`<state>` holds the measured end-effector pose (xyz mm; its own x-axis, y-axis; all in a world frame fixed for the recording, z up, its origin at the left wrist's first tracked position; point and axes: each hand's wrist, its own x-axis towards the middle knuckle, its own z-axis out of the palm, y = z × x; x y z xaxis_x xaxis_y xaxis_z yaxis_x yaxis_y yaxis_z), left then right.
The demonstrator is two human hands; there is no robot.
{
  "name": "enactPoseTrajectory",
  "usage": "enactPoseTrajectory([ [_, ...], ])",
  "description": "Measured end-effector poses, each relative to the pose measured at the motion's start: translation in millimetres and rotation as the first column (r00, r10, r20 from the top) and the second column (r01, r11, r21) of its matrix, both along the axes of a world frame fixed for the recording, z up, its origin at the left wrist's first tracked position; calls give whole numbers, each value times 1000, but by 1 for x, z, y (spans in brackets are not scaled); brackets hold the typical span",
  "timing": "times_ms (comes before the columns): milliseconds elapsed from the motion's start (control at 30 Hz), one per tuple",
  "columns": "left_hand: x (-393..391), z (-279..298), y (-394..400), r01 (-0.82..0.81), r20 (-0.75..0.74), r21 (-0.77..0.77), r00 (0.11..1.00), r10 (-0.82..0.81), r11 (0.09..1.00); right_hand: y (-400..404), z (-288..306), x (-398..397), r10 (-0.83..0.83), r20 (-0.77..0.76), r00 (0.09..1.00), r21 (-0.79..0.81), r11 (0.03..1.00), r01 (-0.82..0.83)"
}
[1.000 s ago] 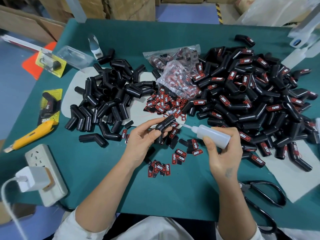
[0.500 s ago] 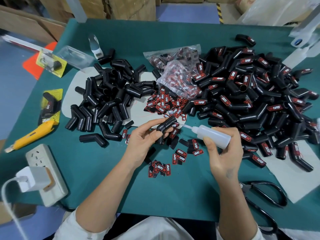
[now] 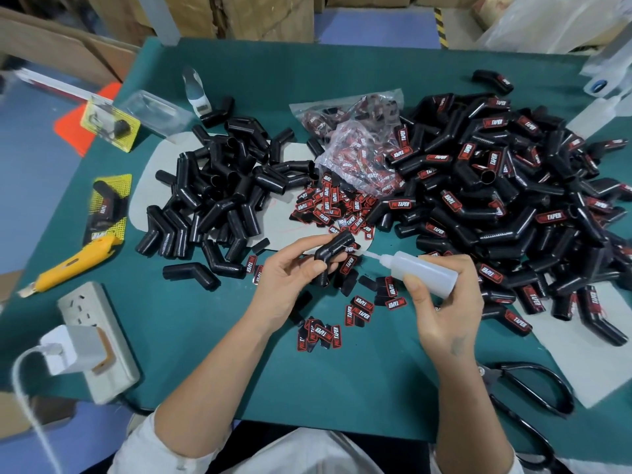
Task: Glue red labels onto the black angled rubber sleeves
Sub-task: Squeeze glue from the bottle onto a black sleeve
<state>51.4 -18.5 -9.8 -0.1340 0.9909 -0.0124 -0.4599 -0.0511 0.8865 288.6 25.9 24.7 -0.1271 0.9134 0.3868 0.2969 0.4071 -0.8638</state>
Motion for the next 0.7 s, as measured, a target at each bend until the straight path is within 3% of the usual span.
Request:
enactPoseTrajectory([
  [700,1,3,-1,-3,13,-19,1000,3,1000,-1,-1,-1,47,10,999,-3,999,-47],
])
